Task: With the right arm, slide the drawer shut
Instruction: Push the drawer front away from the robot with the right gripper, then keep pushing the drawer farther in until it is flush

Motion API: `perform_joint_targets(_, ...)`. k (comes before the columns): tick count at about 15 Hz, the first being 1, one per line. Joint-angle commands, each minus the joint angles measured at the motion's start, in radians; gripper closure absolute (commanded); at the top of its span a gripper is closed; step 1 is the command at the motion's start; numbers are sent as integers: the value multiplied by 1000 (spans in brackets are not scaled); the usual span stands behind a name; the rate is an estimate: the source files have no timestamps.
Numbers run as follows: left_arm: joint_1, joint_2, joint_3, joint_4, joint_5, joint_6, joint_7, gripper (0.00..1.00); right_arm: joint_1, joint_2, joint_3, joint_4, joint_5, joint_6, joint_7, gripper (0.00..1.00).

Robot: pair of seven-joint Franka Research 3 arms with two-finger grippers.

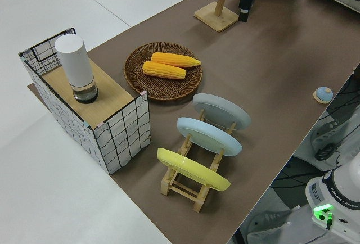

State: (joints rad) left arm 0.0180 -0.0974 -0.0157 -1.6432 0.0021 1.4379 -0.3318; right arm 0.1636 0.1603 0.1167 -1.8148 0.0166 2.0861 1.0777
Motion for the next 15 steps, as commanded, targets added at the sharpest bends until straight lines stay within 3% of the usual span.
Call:
perform_joint_targets(1,-4,-8,5,0,-4,-2,10,7,-19,27,-18,28,-13,17,-68,1000)
perform_joint_targets(2,-4,-8,5,0,-4,-2,10,7,-19,31,-25,31,-13,19,-76,1000)
perform_joint_targets(4,-4,-8,5,0,-4,-2,10,7,-21,56,-32,90,-38,20,-84,1000)
perform_joint_targets(6,-4,-8,5,0,-4,-2,10,7,-32,67,-37,100,-55,22,-84,1000)
perform_joint_targets(8,-4,-8,5,0,-4,-2,10,7,-35,76,-63,104,-76,23,-91,1000)
perform_joint_targets(11,-4,-8,5,0,-4,-2,10,7,-41,108,-83,172,-72,20,-122,1000)
perform_joint_targets(15,-4,-8,5,0,-4,-2,10,7,-75,122,-84,183,-72,23,-165,1000)
